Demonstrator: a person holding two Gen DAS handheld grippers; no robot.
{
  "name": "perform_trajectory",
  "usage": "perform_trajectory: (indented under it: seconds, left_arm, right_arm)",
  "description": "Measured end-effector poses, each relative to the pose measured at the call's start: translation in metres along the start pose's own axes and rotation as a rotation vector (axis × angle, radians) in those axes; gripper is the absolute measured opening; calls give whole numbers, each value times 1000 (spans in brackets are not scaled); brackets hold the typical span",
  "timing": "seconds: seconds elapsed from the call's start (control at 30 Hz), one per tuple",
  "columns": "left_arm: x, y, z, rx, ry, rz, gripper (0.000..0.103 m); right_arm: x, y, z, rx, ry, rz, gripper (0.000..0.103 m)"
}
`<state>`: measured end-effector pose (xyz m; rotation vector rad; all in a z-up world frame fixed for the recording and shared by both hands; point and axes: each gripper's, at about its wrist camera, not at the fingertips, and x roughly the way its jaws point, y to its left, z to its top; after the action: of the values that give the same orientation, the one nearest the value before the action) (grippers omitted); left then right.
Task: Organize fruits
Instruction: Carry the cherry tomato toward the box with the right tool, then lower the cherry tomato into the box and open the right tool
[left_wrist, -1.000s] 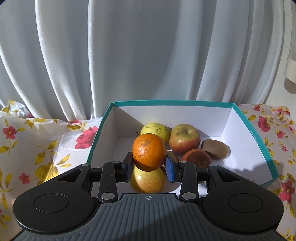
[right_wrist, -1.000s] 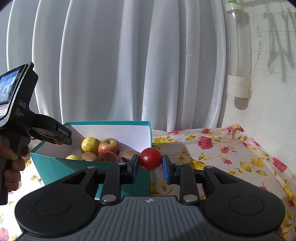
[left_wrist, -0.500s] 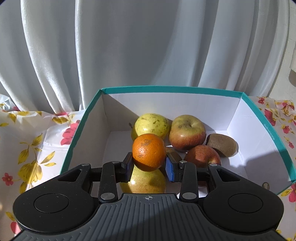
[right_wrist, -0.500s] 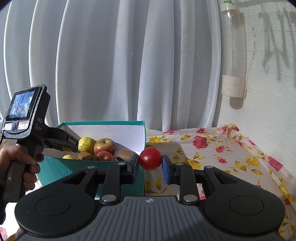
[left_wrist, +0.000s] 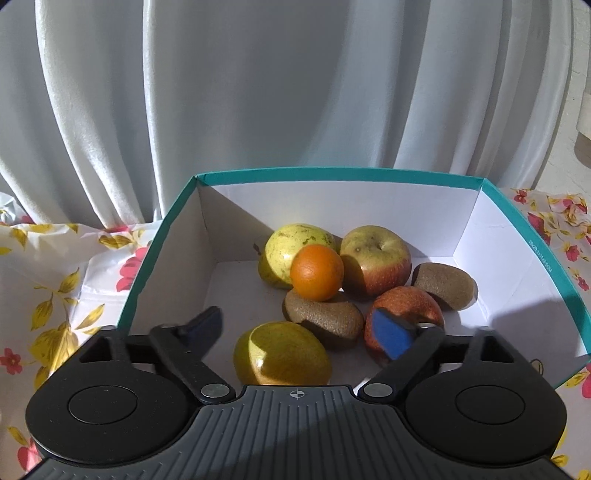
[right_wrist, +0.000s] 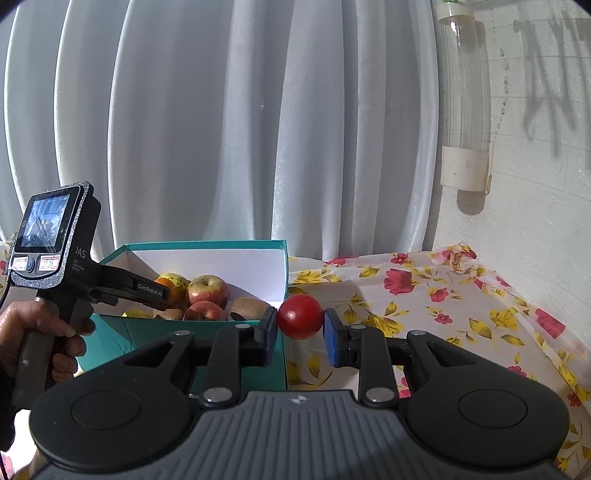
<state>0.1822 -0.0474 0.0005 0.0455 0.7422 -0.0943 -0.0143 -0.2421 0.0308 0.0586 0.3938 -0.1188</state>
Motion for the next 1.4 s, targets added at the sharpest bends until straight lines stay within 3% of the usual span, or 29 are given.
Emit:
perform_trajectory:
  seconds: [0.23, 0.43, 0.67, 0.93, 1.2, 1.4]
  left_arm:
    - [-34, 2, 3, 3, -25, 56, 103]
    - [-74, 18, -20, -59, -12, 81, 103]
    - [-109, 18, -48, 22, -1, 87, 103]
    - [-116, 31, -69, 11, 67, 153, 103]
    - [-116, 49, -79, -63, 130, 148, 103]
    - [-112, 55, -82, -107, 176, 123, 103]
  right_arm:
    - [1, 0, 1, -4, -2, 11, 26]
    - [6, 3, 4, -17, -5, 30, 26]
    - [25, 12, 16, -49, -21, 77, 26]
    - [72, 34, 24, -107, 15, 123, 26]
    - [123, 47, 14, -121, 152, 138, 26]
    - [133, 52, 16, -134, 179, 136, 26]
